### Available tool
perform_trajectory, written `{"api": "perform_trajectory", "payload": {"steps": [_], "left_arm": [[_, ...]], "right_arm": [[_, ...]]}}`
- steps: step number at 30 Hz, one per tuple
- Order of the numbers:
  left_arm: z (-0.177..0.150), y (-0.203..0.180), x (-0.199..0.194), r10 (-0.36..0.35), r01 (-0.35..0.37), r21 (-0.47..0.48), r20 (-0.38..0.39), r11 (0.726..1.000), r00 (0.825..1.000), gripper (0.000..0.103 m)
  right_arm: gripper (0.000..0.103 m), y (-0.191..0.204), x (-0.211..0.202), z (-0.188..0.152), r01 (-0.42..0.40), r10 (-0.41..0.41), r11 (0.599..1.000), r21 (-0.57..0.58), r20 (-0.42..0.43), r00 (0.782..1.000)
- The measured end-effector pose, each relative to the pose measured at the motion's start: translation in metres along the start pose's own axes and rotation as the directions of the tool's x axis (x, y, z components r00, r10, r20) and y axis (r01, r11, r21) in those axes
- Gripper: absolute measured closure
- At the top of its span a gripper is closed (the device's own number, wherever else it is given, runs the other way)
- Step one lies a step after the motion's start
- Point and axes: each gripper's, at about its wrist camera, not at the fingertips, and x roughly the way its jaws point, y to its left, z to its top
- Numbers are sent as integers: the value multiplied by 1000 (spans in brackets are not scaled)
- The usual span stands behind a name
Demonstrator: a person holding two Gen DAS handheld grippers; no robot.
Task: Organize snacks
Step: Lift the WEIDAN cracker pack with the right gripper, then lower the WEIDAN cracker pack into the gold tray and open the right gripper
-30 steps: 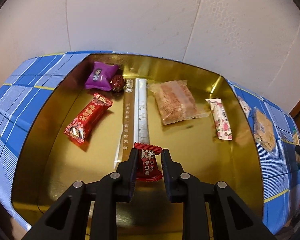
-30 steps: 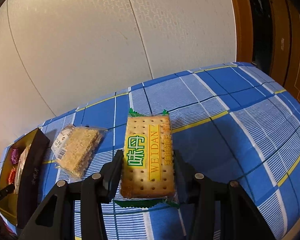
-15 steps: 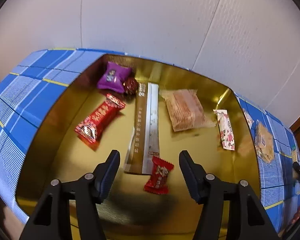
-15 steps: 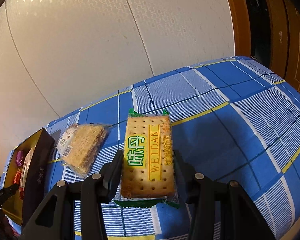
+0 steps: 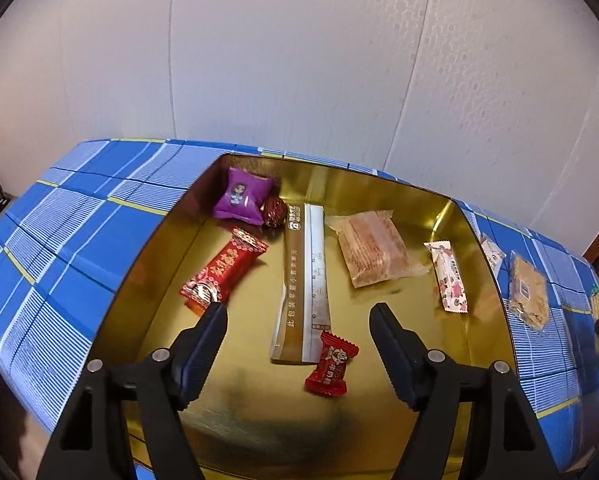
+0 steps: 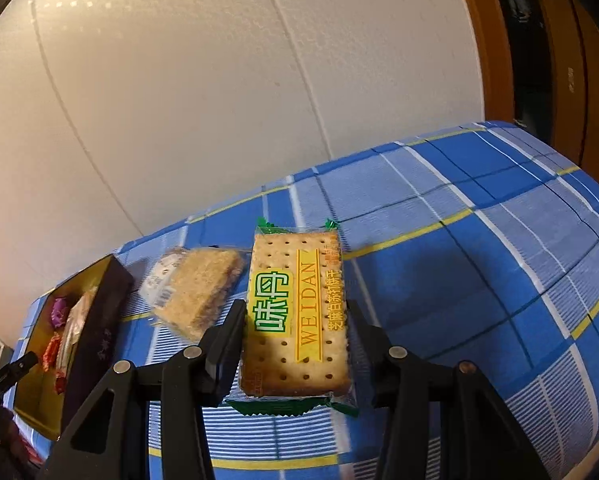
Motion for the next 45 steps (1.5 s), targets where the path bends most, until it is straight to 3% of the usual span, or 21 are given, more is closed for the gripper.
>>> {"api": "perform_trajectory", "payload": {"steps": [7, 13, 18, 28, 35, 41, 45], "left_arm": [[4, 16, -4, 29, -27, -68, 34, 997, 999, 27], [5, 21, -6, 57, -54, -85, 42, 995, 997, 27], [5, 23, -8, 72, -68, -94, 45, 993, 996, 23], [6, 41, -11, 61, -54, -171, 35, 984, 998, 23], [7, 45, -11, 45, -38, -189, 31, 981, 999, 23], [7, 46, -10, 39, -33, -204, 23, 978, 999, 22], [8, 46, -8, 36, -32, -208, 16, 978, 999, 22]], "right_arm": [[55, 52, -5, -11, -110, 110, 985, -136, -11, 994], [55, 125, -7, -29, -263, 250, 933, -244, -85, 965], [55, 179, 6, -43, -330, 290, 891, -312, -167, 942], [55, 262, 40, -67, -359, 248, 833, -421, -297, 922], [54, 286, 73, -76, -336, 176, 849, -408, -382, 907], [54, 289, 90, -72, -258, 99, 876, -407, -373, 923], [54, 284, 88, -69, -267, 118, 884, -384, -370, 921]]}}
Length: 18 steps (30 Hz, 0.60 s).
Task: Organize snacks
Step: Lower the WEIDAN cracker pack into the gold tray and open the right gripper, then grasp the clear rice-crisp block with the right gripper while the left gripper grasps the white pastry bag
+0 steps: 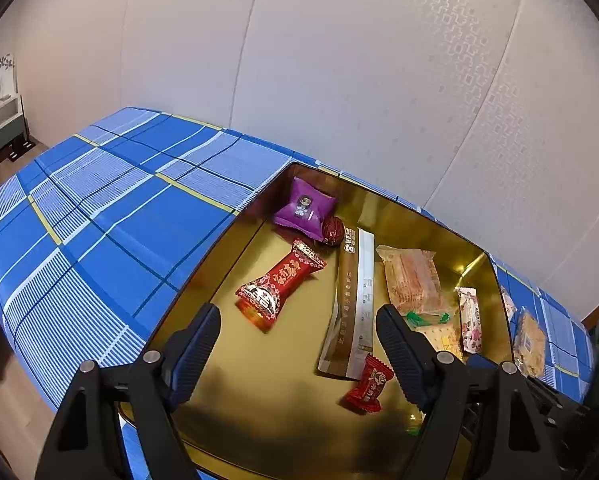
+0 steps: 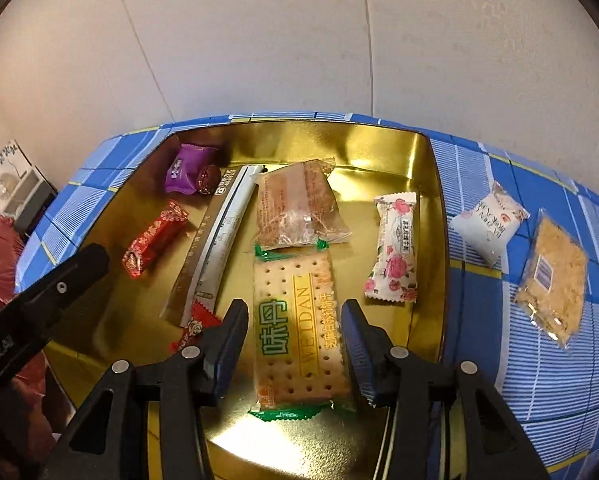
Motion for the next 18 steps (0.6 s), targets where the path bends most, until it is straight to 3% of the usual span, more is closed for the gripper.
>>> {"api": "perform_trajectory", "payload": {"steps": [4, 7, 11, 16, 18], "left_arm": [[-1, -2, 0, 4, -4, 6, -3, 1000, 1000, 21], [-2, -3, 1, 4, -4, 13, -6, 1000, 1000, 19], [-3, -8, 1, -8, 9, 34, -10, 999, 1000, 19], [-5, -16, 0, -8, 9, 64, -9, 998, 1000, 19], [-6, -18, 1, -10, 11, 73, -11, 997, 1000, 19]], "right_arm": [[54, -6, -13, -6, -16, 16, 1000, 8, 42, 999], [54, -20, -34, -11, -26, 19, 998, 49, 135, 991], [53, -50, -55, -15, 6, -35, 991, 133, 216, 976], [52, -98, -66, -21, 76, -137, 963, 259, 228, 964], [43, -123, -67, -25, 126, -201, 937, 326, 209, 957]]}}
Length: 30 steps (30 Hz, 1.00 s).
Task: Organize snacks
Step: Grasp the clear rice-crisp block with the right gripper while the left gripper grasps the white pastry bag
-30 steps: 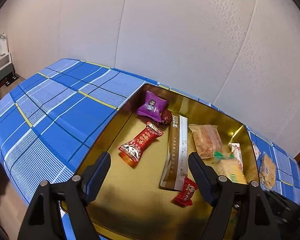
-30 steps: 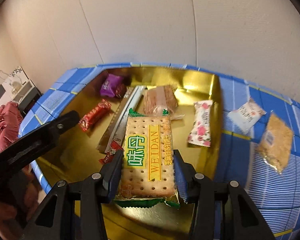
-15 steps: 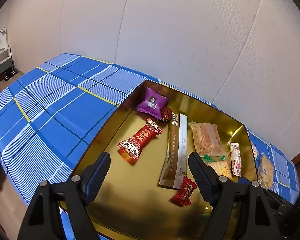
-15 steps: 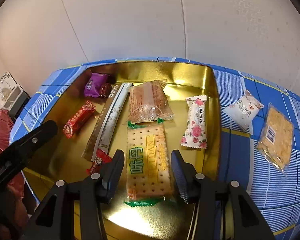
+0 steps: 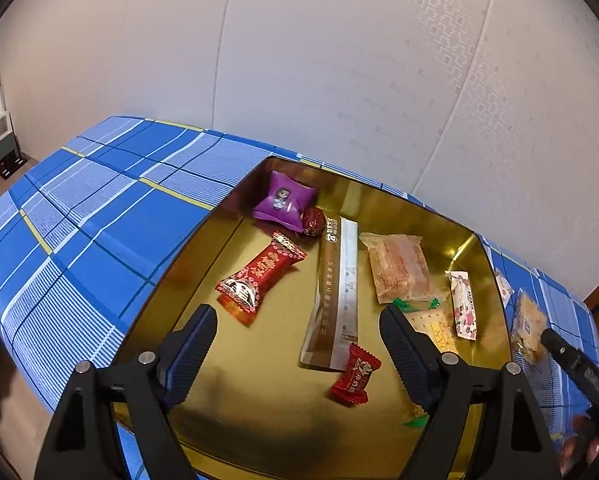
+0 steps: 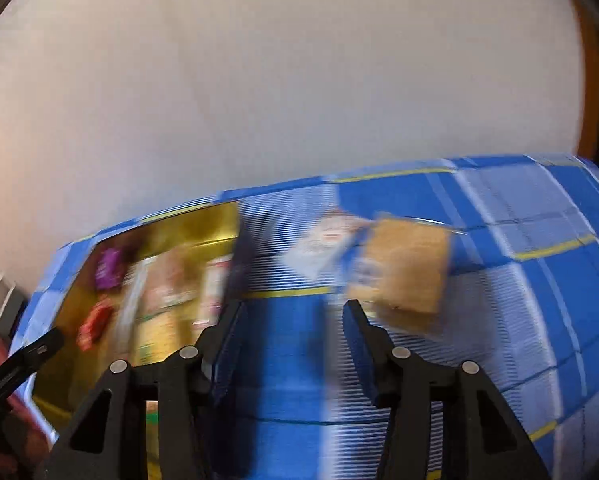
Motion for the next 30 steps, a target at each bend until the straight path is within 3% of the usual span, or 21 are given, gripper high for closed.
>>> {"api": "perform_trajectory", "payload": {"steps": [1, 3, 4, 8, 12, 15, 17, 21, 26, 30], "left_arm": [[0, -1, 0, -4, 4, 2, -2, 1000, 1000, 19], [0, -2, 0, -8, 8, 2, -2, 1000, 1000, 19], [0, -2, 1, -10, 10, 2, -3, 1000, 1000, 19], [1, -5, 3, -23, 23, -4, -14, 1000, 1000, 19], [0, -8, 6, -35, 35, 2, -22, 999, 999, 19], [0, -11, 7, -30, 30, 14, -26, 999, 999, 19], [0, -12, 7, -34, 34, 15, -24, 999, 999, 19], [-1, -15, 8, -28, 29, 27, -26, 999, 999, 19], [-4, -26, 8, -30, 31, 53, -24, 998, 999, 19], [-10, -47, 0, -50, 49, 128, 10, 991, 999, 19]], "right_arm": [[38, -12, 1, 2, 38, -38, 999, 30, 1, 999], [19, -34, 6, 7, 98, -98, 992, 81, -9, 995], [17, -42, 8, 9, 119, -118, 988, 103, -11, 993], [17, -70, 24, 23, 148, -139, 975, 166, -65, 988], [17, -63, 48, 35, 162, -149, 977, 138, -98, 984], [16, -54, 72, 40, 176, -152, 978, 114, -187, 970], [12, -52, 81, 39, 192, -165, 974, 121, -203, 965], [14, -40, 89, 36, 238, -232, 971, 6, -209, 950], [26, -55, 69, 24, 168, -174, 985, -50, -181, 968], [27, -80, 49, 12, 140, -149, 988, -60, -181, 972]]}}
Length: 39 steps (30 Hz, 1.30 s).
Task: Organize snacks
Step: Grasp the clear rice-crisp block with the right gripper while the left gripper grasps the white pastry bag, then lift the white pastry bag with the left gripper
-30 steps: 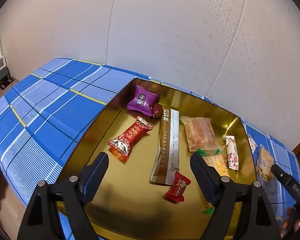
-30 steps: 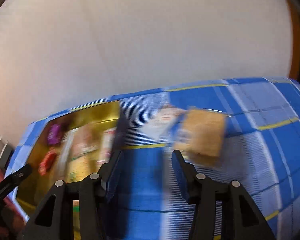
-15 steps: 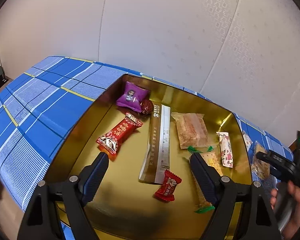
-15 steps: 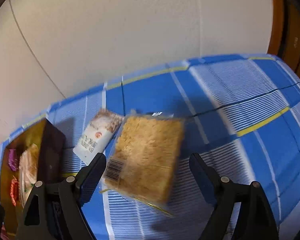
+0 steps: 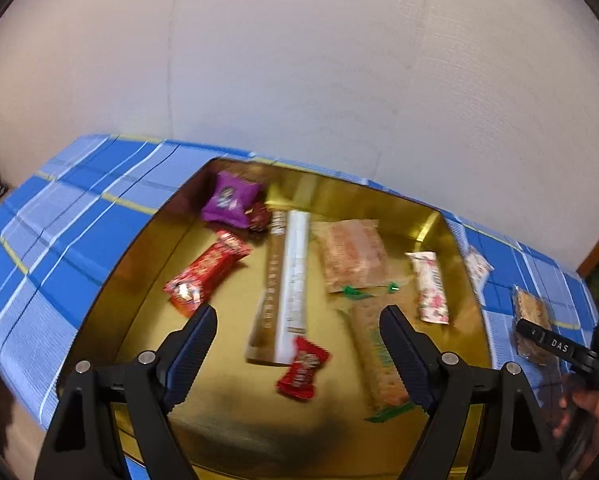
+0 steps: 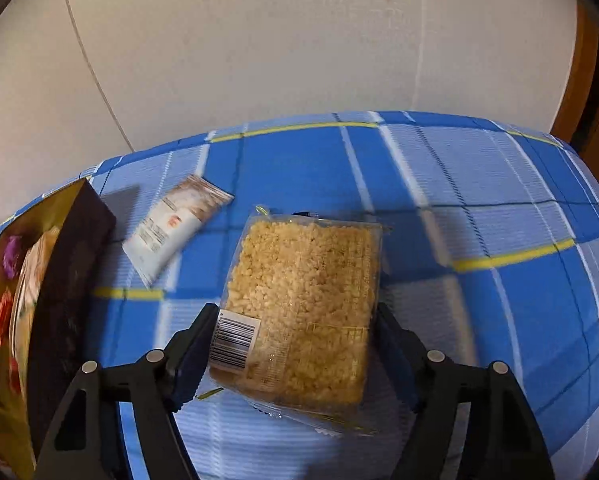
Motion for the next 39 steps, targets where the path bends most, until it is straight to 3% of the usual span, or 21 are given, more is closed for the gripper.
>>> {"api": "perform_trajectory", "payload": {"steps": [4, 8, 10, 13, 15, 17, 19, 24, 26, 30, 32, 34, 39], "left_arm": [[-1, -31, -11, -68, 65, 75, 31, 995, 997, 19], [7, -78, -16, -124, 121, 161, 11, 980, 992, 16], [14, -109, -10, -156, 156, 208, -16, 966, 988, 10], [26, -163, 6, -165, 167, 311, -33, 936, 986, 10], [31, -190, 20, -166, 178, 364, -67, 914, 984, 10], [37, -216, 49, -156, 209, 395, -162, 895, 974, 10], [40, -231, 77, -127, 210, 392, -227, 896, 966, 10], [39, -244, 123, -43, 161, 423, -276, 892, 960, 24], [36, -246, 137, -9, 142, 439, -292, 887, 956, 35], [29, -245, 153, -4, 154, 440, -324, 885, 946, 38], [25, -249, 157, 56, 105, 504, -293, 857, 955, 52], [21, -249, 153, 39, 119, 499, -294, 858, 955, 60], [1, -254, 130, 18, 149, 519, -302, 842, 953, 63]], "right_arm": [[27, -23, -14, -14, -6, 6, 1000, -26, 35, 999], [27, -42, -18, -15, -13, 12, 1000, 23, 29, 1000], [27, -48, -19, -16, -19, 19, 1000, 23, 23, 1000], [27, -55, -20, -18, -11, 10, 1000, 8, 15, 1000], [27, -61, -22, -20, -24, 23, 1000, 20, 15, 1000], [27, -67, -24, -21, -43, 43, 998, 35, 15, 999], [27, -71, -26, -23, -60, 60, 997, 39, 14, 998], [27, -80, -29, -23, -100, 100, 994, 52, 12, 995], [27, -84, -30, -22, -124, 123, 990, 66, 12, 992], [27, -89, -31, -20, -154, 154, 983, 95, 10, 988], [27, -88, -31, -19, -153, 153, 984, 96, 8, 988], [27, -87, -31, -19, -150, 149, 985, 89, 10, 989], [27, -83, -33, -23, -133, 133, 991, 33, 16, 991]]}}
